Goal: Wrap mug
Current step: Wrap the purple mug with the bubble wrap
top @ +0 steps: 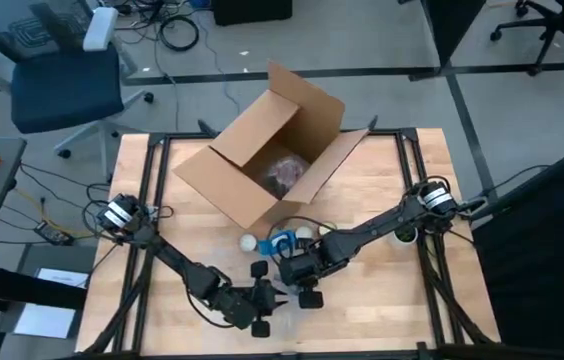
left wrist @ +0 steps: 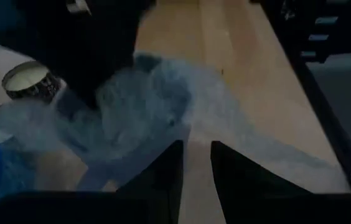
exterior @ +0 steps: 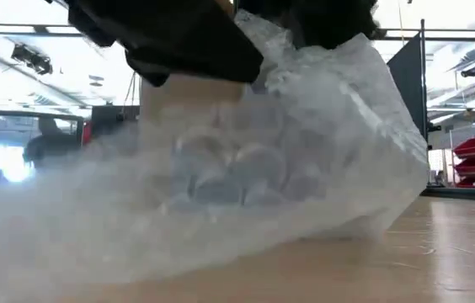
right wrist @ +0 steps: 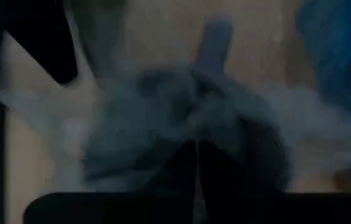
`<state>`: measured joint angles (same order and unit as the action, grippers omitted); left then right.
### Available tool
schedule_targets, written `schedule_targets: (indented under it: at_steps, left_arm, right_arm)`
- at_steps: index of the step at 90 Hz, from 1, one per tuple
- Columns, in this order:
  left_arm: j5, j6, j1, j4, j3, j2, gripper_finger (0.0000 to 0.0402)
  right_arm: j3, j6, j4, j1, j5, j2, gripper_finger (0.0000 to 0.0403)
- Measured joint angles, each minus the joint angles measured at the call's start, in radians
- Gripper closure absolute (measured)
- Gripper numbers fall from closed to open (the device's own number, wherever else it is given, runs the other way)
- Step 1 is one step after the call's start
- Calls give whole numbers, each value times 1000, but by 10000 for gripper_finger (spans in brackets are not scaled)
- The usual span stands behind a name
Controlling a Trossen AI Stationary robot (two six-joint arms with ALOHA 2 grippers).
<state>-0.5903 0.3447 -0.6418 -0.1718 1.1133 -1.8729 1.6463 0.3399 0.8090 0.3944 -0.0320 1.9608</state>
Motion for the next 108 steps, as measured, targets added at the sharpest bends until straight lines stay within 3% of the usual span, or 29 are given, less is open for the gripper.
schedule_targets:
  at_steps: [19,46,73,96,108]
  left_arm:
    - [0,0,0,-28,1,0,333]
    - [1,0,0,-53,1,0,333]
    - [7,2,0,-92,-2,-2,333]
    - [9,0,2,-110,1,1,333]
    - [21,0,-1,-128,1,1,333]
  right_arm:
    - [139,-23,73,46,-62,-3,403]
    - [128,-51,19,77,-73,72,403]
    - [115,-26,127,40,-47,176,403]
    - [121,-27,156,42,-56,119,403]
    - [123,-26,175,49,-115,55,403]
